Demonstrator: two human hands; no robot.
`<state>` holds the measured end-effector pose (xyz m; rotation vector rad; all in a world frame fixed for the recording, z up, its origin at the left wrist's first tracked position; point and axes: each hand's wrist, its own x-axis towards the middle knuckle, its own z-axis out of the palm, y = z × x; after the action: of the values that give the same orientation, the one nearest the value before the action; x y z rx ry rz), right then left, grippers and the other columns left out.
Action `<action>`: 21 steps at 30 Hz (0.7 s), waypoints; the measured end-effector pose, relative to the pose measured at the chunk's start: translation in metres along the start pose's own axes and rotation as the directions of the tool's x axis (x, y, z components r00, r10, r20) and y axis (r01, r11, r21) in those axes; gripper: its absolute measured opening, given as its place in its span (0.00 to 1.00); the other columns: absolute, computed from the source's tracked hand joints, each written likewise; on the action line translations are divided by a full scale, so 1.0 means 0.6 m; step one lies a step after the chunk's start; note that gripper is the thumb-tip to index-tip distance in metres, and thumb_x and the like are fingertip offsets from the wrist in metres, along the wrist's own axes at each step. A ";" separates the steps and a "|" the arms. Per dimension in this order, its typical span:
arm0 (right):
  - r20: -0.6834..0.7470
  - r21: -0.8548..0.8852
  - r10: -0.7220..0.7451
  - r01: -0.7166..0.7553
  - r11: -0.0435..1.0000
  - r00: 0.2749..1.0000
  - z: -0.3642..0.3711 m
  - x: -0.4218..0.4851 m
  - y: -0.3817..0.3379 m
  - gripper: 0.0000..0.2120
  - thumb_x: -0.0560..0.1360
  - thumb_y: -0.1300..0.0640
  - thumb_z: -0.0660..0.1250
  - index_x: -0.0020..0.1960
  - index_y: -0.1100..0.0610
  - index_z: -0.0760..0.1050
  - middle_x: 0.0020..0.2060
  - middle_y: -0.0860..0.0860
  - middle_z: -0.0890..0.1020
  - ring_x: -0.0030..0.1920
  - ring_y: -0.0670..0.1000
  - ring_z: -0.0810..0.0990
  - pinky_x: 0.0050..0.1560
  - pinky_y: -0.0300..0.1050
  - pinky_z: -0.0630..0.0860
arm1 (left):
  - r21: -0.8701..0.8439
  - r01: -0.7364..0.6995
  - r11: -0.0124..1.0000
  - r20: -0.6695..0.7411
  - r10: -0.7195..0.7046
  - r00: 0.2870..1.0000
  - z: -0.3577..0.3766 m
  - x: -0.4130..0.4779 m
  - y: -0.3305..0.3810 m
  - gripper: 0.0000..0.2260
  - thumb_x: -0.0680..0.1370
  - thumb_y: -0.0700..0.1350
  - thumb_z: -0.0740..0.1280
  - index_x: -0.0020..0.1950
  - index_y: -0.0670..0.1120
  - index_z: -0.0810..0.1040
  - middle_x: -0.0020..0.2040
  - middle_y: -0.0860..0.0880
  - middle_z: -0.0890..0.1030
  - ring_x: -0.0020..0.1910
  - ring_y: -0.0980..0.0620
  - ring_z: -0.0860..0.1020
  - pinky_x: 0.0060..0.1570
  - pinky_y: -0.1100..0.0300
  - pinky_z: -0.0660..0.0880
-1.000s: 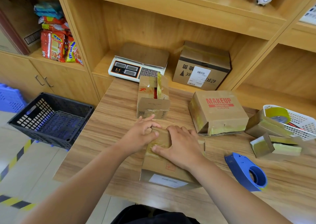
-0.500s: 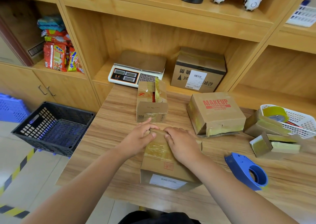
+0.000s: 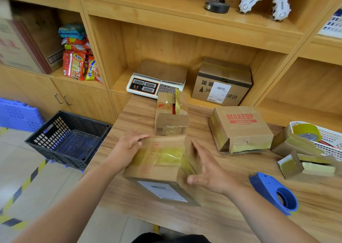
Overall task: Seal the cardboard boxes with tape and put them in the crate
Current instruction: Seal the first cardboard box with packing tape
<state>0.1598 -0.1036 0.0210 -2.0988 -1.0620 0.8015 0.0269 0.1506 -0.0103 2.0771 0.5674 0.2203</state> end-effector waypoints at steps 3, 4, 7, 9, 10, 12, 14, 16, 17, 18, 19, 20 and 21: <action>0.079 -0.256 -0.044 0.063 0.965 0.996 0.022 0.022 -0.013 0.64 0.50 0.19 0.63 0.69 0.37 0.26 0.75 0.39 0.40 0.75 0.45 0.41 0.76 0.51 0.46 | 0.194 0.052 0.980 -0.090 -0.035 0.995 -0.010 0.003 -0.022 0.17 0.79 0.35 0.59 0.63 0.51 0.78 0.64 0.52 0.75 0.67 0.51 0.68 0.69 0.54 0.63; 0.098 -0.335 -0.053 0.083 0.939 0.994 0.029 0.028 -0.018 0.65 0.51 0.20 0.64 0.68 0.37 0.22 0.75 0.39 0.38 0.75 0.46 0.39 0.76 0.52 0.45 | 0.204 0.122 0.971 -0.121 -0.099 0.988 -0.012 0.001 -0.027 0.18 0.79 0.35 0.57 0.63 0.50 0.77 0.64 0.51 0.76 0.64 0.51 0.70 0.66 0.55 0.67; 0.125 -0.477 -0.107 0.155 0.865 0.986 0.044 0.045 -0.034 0.64 0.53 0.21 0.64 0.65 0.38 0.17 0.73 0.38 0.35 0.68 0.36 0.29 0.74 0.48 0.36 | 0.123 0.257 0.959 -0.218 -0.226 0.949 -0.011 -0.014 -0.039 0.17 0.81 0.37 0.56 0.64 0.48 0.77 0.65 0.49 0.76 0.61 0.51 0.73 0.59 0.62 0.67; 0.146 -0.518 -0.117 0.176 0.837 0.982 0.045 0.055 -0.046 0.64 0.54 0.22 0.64 0.65 0.39 0.17 0.74 0.38 0.35 0.60 0.29 0.23 0.70 0.46 0.32 | 0.106 0.250 0.962 -0.265 -0.215 0.940 -0.006 -0.029 -0.042 0.15 0.82 0.41 0.57 0.66 0.48 0.76 0.66 0.50 0.76 0.64 0.51 0.72 0.57 0.64 0.63; 0.152 -0.532 -0.114 0.178 0.827 0.982 0.045 0.060 -0.050 0.64 0.55 0.23 0.64 0.66 0.39 0.18 0.74 0.39 0.35 0.58 0.28 0.21 0.70 0.46 0.30 | 0.118 0.248 0.961 -0.283 -0.207 0.936 -0.002 -0.038 -0.042 0.15 0.82 0.44 0.57 0.66 0.48 0.75 0.66 0.50 0.76 0.64 0.50 0.72 0.56 0.64 0.63; 0.164 -0.559 -0.107 0.182 0.809 0.981 0.041 0.065 -0.056 0.64 0.55 0.23 0.64 0.69 0.40 0.21 0.74 0.39 0.37 0.60 0.29 0.24 0.70 0.47 0.29 | 0.135 0.261 0.956 -0.307 -0.210 0.928 0.009 -0.053 -0.042 0.15 0.82 0.47 0.56 0.66 0.48 0.75 0.63 0.49 0.77 0.59 0.49 0.74 0.52 0.61 0.65; 0.169 -0.590 -0.099 0.181 0.787 0.981 0.038 0.065 -0.056 0.63 0.55 0.22 0.62 0.70 0.41 0.22 0.75 0.40 0.38 0.67 0.34 0.30 0.70 0.48 0.29 | 0.123 0.296 0.947 -0.280 -0.253 0.926 0.024 -0.068 -0.046 0.14 0.83 0.48 0.54 0.63 0.49 0.75 0.58 0.48 0.79 0.52 0.49 0.74 0.47 0.57 0.67; 0.157 -0.625 -0.081 0.163 0.763 0.984 0.035 0.064 -0.048 0.63 0.54 0.20 0.60 0.71 0.43 0.24 0.75 0.41 0.38 0.72 0.41 0.33 0.70 0.49 0.28 | -0.020 0.370 0.929 -0.200 -0.367 0.909 0.040 -0.082 -0.051 0.14 0.83 0.50 0.52 0.57 0.50 0.76 0.53 0.46 0.80 0.52 0.48 0.76 0.48 0.55 0.70; 0.154 -0.645 -0.063 0.149 0.750 0.986 0.034 0.062 -0.043 0.64 0.54 0.19 0.59 0.72 0.45 0.24 0.75 0.42 0.38 0.73 0.43 0.33 0.70 0.50 0.28 | -0.139 0.418 0.898 -0.138 -0.436 0.889 0.048 -0.087 -0.050 0.15 0.83 0.52 0.51 0.56 0.50 0.76 0.54 0.46 0.80 0.54 0.47 0.76 0.52 0.55 0.70; 0.154 -0.665 -0.042 0.135 0.734 0.987 0.033 0.061 -0.037 0.65 0.54 0.19 0.58 0.72 0.47 0.24 0.76 0.44 0.37 0.74 0.45 0.32 0.71 0.51 0.28 | -0.250 0.455 0.855 -0.060 -0.482 0.874 0.058 -0.091 -0.046 0.17 0.83 0.54 0.50 0.58 0.49 0.76 0.56 0.46 0.80 0.57 0.47 0.76 0.57 0.55 0.70; 0.155 -0.685 -0.024 0.125 0.718 0.988 0.032 0.058 -0.031 0.65 0.54 0.18 0.57 0.72 0.49 0.24 0.76 0.45 0.36 0.73 0.46 0.30 0.71 0.52 0.28 | -0.342 0.462 0.818 0.024 -0.484 0.875 0.069 -0.093 -0.042 0.20 0.83 0.56 0.49 0.62 0.49 0.76 0.58 0.47 0.80 0.59 0.49 0.76 0.62 0.54 0.69; 0.156 -0.701 -0.008 0.116 0.704 0.988 0.031 0.055 -0.024 0.66 0.54 0.17 0.56 0.72 0.50 0.23 0.76 0.46 0.35 0.72 0.46 0.28 0.70 0.53 0.27 | -0.426 0.453 0.784 0.098 -0.457 0.884 0.079 -0.093 -0.035 0.22 0.82 0.57 0.48 0.66 0.50 0.74 0.59 0.50 0.79 0.60 0.52 0.76 0.64 0.56 0.69; 0.153 -0.714 0.005 0.108 0.692 0.988 0.032 0.052 -0.019 0.65 0.54 0.17 0.54 0.70 0.51 0.21 0.75 0.47 0.34 0.71 0.46 0.26 0.70 0.54 0.26 | -0.502 0.431 0.750 0.148 -0.417 0.897 0.087 -0.092 -0.025 0.22 0.82 0.58 0.47 0.68 0.52 0.71 0.59 0.54 0.79 0.59 0.56 0.76 0.62 0.59 0.69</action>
<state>0.1557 -0.0668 0.0110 -2.6593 -1.7257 0.5468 -0.0068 0.0916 -0.0477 1.3714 0.8444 0.0650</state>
